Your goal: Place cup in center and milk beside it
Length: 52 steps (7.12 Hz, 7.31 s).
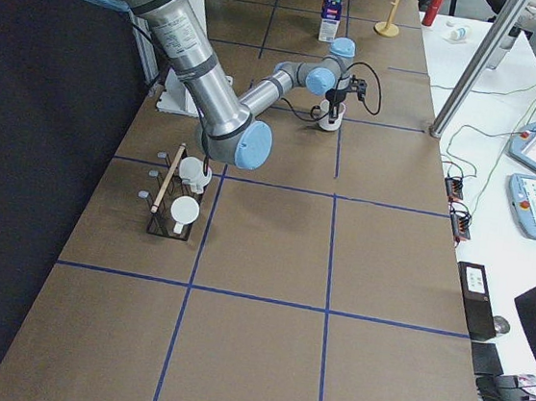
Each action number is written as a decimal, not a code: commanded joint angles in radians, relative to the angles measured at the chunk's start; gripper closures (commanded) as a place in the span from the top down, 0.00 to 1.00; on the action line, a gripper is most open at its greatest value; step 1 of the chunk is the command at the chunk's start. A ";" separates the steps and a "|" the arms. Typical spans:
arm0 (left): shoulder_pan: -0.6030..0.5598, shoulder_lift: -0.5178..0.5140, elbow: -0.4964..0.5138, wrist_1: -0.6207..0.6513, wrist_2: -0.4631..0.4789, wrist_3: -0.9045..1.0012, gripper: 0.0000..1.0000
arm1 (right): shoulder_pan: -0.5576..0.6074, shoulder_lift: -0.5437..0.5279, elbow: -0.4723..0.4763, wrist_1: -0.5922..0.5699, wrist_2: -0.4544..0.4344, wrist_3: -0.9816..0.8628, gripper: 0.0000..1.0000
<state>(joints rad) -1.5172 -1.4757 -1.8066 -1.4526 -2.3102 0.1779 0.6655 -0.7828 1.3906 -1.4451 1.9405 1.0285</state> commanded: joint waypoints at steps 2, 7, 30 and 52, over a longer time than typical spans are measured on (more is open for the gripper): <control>0.000 0.000 0.000 -0.005 0.000 0.000 1.00 | -0.020 0.010 -0.002 0.008 0.001 0.090 1.00; 0.002 -0.003 -0.025 -0.003 0.014 -0.008 1.00 | 0.237 -0.004 0.053 -0.100 0.277 -0.084 1.00; 0.385 -0.143 0.003 -0.304 0.037 -0.640 0.64 | 0.827 -0.918 0.424 -0.106 0.377 -1.038 1.00; 0.786 -1.085 0.210 0.171 0.293 -1.211 1.00 | 0.825 -0.932 0.421 -0.100 0.376 -1.038 1.00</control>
<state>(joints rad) -0.7000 -2.5546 -1.5414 -1.3534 -1.9927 -1.0721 1.4911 -1.7153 1.8117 -1.5448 2.3163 -0.0092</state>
